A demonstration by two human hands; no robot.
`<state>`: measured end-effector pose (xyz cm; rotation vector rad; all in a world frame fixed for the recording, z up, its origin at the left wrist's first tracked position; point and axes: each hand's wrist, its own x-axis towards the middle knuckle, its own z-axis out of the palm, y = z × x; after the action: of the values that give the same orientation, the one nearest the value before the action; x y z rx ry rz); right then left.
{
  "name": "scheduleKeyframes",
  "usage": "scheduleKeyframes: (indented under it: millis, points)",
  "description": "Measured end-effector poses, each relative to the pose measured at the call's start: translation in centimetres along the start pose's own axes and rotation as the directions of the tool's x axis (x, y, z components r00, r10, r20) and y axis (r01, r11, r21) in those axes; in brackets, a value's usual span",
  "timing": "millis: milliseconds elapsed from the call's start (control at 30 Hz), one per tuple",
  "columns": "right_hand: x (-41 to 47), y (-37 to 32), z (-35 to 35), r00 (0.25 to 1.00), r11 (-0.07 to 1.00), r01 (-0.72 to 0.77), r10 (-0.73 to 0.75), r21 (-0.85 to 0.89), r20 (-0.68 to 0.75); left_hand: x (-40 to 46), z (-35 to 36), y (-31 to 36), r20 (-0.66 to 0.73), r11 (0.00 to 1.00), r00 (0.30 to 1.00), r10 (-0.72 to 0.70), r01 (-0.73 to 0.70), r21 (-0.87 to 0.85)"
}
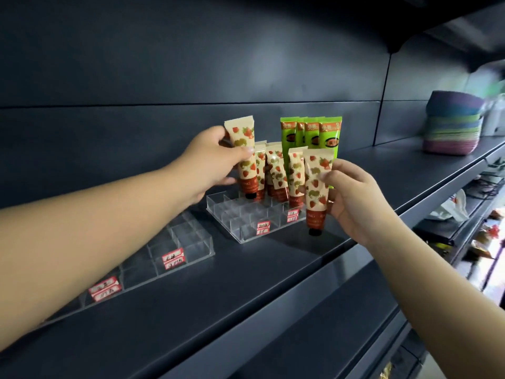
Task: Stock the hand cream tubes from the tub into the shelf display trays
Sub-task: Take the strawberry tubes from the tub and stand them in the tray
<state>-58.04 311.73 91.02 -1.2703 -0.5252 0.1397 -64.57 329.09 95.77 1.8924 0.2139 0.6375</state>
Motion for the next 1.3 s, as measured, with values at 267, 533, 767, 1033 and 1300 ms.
scheduleKeyframes:
  millis: [267, 533, 767, 1033, 1300]
  points:
    - [1.1, 0.1, -1.6, 0.995, 0.979, 0.101, -0.103, -0.180, -0.001, 3.0, 4.0, -1.4, -0.049, 0.994, 0.999, -0.013, 0.018, 0.106]
    - [1.5, -1.1, -2.7, 0.976, 0.892, 0.216, -0.190, -0.396, 0.104, 3.4, 4.8, -2.3, -0.013, 0.975, 1.000, -0.011, 0.014, 0.221]
    - [2.2, -3.3, -3.0, 0.980, 0.830, 0.173, -0.093, -0.530, 0.175, 3.3, 5.1, -2.7, 0.017, 0.938, 1.000, 0.006, -0.012, 0.345]
    - [3.4, -7.4, -2.0, 0.952, 0.773, 0.271, -0.126, -0.573, 0.280, 3.4, 4.6, -2.8, 0.017, 0.938, 0.999, 0.028, -0.032, 0.345]
    - [6.1, -9.1, 0.9, 0.914, 0.558, 0.353, -0.033, -0.751, 0.405, 3.1, 3.1, -2.3, 0.046, 0.918, 0.998, 0.031, -0.046, 0.394]
